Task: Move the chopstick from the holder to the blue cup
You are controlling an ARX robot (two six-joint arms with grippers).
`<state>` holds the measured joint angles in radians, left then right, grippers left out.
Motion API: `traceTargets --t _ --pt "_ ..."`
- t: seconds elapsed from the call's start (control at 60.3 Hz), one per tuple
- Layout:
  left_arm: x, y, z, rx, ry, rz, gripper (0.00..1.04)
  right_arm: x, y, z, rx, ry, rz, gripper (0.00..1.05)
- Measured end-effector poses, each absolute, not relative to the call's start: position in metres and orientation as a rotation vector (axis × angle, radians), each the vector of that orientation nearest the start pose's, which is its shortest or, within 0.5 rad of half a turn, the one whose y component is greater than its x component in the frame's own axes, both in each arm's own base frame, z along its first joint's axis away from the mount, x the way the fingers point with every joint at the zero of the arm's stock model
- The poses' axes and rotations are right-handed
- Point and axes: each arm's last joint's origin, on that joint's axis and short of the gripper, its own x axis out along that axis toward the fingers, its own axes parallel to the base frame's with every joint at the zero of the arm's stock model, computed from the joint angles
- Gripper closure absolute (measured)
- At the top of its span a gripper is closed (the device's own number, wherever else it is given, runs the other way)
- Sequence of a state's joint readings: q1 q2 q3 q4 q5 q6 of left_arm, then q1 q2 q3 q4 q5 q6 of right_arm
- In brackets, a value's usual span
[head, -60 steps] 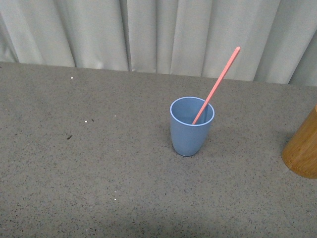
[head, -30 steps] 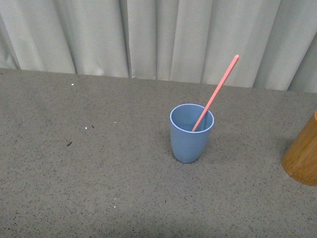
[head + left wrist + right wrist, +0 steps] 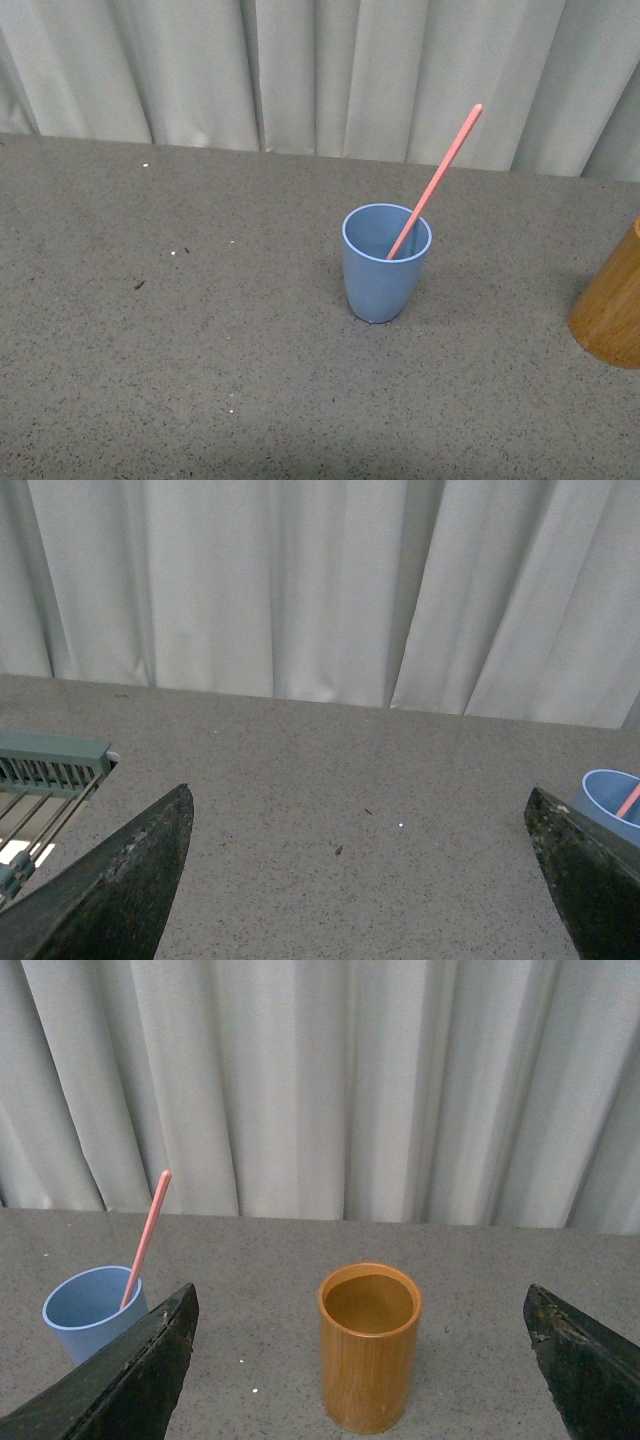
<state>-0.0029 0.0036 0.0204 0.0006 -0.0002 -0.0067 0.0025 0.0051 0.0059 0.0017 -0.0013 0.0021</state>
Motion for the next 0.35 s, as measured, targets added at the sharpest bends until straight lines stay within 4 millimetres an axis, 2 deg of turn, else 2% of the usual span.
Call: traceTargets --t 0.348 --pt "0.0966 -0.0003 0.1702 -0.007 -0.017 -0.003 0.07 0.0976 0.0003 0.1654 0.002 -0.003 0.004 0.09"
